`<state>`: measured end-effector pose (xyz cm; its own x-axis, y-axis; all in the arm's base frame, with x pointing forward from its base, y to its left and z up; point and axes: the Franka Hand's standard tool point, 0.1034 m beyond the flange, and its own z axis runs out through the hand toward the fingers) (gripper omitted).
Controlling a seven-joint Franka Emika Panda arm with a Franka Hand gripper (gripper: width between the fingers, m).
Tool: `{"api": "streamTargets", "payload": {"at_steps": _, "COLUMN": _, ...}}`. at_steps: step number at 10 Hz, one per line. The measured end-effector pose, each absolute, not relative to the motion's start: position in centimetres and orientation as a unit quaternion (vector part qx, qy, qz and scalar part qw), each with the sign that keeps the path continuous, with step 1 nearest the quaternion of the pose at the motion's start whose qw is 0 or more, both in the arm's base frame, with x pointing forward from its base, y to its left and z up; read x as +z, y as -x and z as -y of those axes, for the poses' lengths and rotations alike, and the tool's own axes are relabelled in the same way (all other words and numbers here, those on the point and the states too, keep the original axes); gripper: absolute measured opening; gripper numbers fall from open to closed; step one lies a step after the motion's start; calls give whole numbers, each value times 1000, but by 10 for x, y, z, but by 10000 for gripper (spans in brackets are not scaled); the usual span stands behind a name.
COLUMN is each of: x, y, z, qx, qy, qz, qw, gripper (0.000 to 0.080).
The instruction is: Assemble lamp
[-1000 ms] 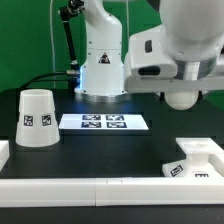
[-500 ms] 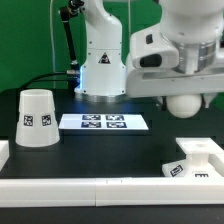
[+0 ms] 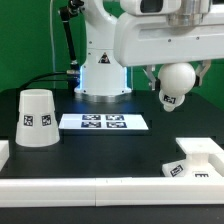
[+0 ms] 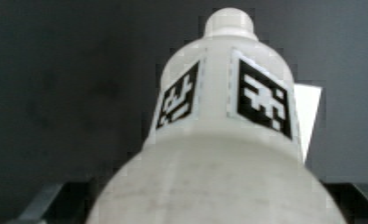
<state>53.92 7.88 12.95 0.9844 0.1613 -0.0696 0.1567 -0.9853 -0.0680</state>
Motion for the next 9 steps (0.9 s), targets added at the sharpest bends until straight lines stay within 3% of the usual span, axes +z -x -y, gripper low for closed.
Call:
{"api": "streamTargets", "payload": {"at_steps": 3, "x": 127, "y": -548, "z": -75, "qx": -69, "qy": 994, "qz": 87, "qw": 24, "gripper": 574}}
{"api": "streamTargets", "payload": {"at_steps": 6, "x": 145, "y": -576, "z": -72, "qx": -200, "qy": 970, "qz": 135, "qw": 7, "gripper": 574}}
{"api": "streamTargets", "payload": {"at_steps": 9, "x": 142, "y": -574, "z": -71, "qx": -210, "qy": 968, "qz": 135, "qw": 5, "gripper": 574}}
